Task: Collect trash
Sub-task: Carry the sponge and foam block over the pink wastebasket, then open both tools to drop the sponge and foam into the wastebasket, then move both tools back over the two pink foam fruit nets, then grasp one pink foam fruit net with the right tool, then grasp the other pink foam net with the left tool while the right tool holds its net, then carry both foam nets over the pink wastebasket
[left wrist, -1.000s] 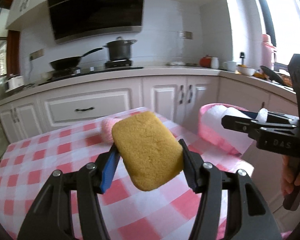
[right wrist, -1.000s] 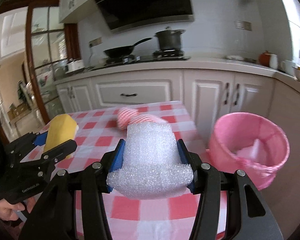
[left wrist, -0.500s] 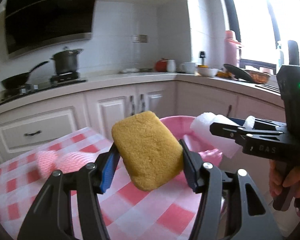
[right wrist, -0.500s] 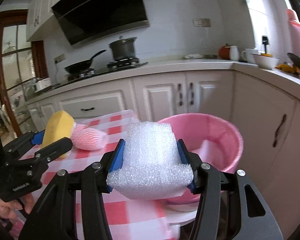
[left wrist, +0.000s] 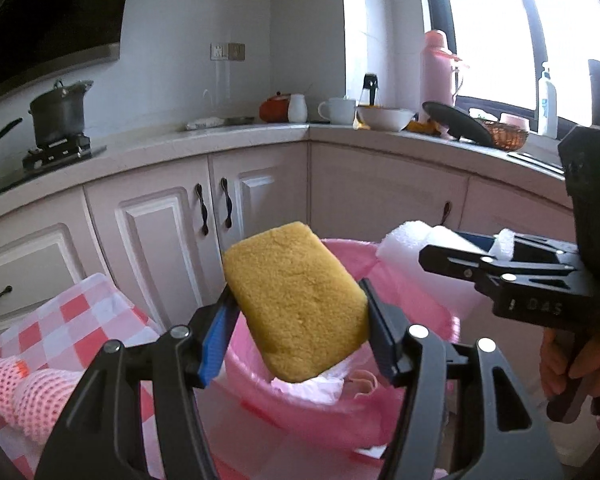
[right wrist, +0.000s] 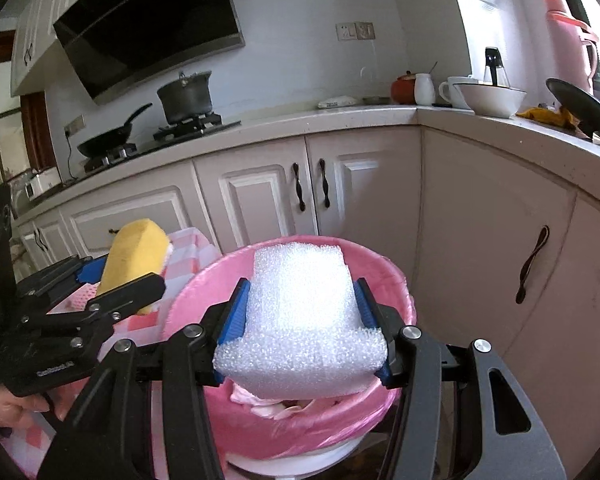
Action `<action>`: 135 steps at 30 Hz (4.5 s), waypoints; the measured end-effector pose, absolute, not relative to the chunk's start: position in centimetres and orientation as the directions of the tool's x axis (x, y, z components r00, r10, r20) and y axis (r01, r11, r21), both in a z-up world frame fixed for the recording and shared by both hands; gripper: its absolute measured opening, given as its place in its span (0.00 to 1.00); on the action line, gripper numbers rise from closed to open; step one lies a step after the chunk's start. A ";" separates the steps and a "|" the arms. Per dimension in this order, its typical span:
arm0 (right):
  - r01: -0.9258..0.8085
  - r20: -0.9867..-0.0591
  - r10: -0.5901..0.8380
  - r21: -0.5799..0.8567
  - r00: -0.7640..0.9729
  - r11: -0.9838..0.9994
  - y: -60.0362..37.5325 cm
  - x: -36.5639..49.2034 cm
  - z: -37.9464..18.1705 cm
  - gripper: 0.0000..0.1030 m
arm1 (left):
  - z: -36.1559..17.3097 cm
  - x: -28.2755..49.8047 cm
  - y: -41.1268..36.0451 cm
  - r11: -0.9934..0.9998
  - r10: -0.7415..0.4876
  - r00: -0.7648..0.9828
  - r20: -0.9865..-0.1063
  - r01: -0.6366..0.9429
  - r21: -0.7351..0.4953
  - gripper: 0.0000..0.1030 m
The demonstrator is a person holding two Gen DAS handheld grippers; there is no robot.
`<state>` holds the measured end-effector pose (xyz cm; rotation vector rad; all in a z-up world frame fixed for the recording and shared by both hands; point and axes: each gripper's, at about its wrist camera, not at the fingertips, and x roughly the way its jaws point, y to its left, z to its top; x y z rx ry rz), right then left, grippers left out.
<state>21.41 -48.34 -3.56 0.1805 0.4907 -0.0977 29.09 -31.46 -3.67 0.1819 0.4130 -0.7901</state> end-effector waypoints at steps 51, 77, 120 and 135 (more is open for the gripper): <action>-0.159 -0.560 0.264 0.230 0.785 0.960 -26.8 28.5 -7.5 0.74 | -6.8 28.2 -2.0 0.985 -0.167 0.886 -0.434 0.169 -0.033 0.95; -0.281 -0.715 0.258 0.089 0.650 0.956 -15.2 41.0 -11.9 0.70 | -7.4 33.7 5.7 0.994 -0.086 0.868 -0.489 0.042 -0.100 0.95; -0.276 -0.616 0.316 0.163 0.721 0.947 -20.4 34.8 -8.4 0.39 | -8.1 36.1 -2.4 0.980 -0.193 0.819 -0.540 0.185 -0.069 0.35; -0.311 -0.575 0.336 0.146 0.746 0.939 -17.9 25.9 -5.8 0.39 | -6.6 25.4 -0.1 0.985 -0.170 0.869 -0.464 0.133 -0.112 0.35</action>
